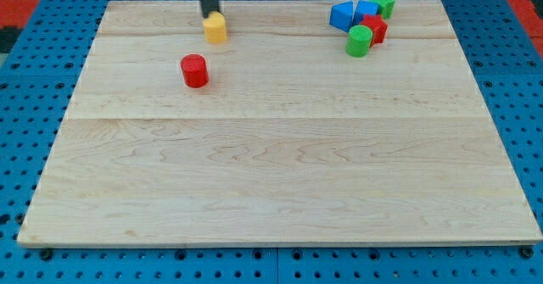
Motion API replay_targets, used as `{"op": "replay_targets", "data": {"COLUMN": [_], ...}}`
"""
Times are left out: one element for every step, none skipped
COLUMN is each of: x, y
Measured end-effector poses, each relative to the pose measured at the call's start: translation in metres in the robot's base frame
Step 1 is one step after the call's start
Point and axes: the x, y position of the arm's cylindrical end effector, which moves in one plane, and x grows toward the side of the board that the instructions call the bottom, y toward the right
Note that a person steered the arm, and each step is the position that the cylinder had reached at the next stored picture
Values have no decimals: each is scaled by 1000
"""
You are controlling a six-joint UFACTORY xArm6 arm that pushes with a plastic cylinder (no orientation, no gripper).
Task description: Slide the green circle diagonally to the top right of red circle
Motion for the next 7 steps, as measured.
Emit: {"op": "replay_targets", "data": {"x": [107,106,74,42,38,61,77], "y": [57,161,233,203,135,155,216]}}
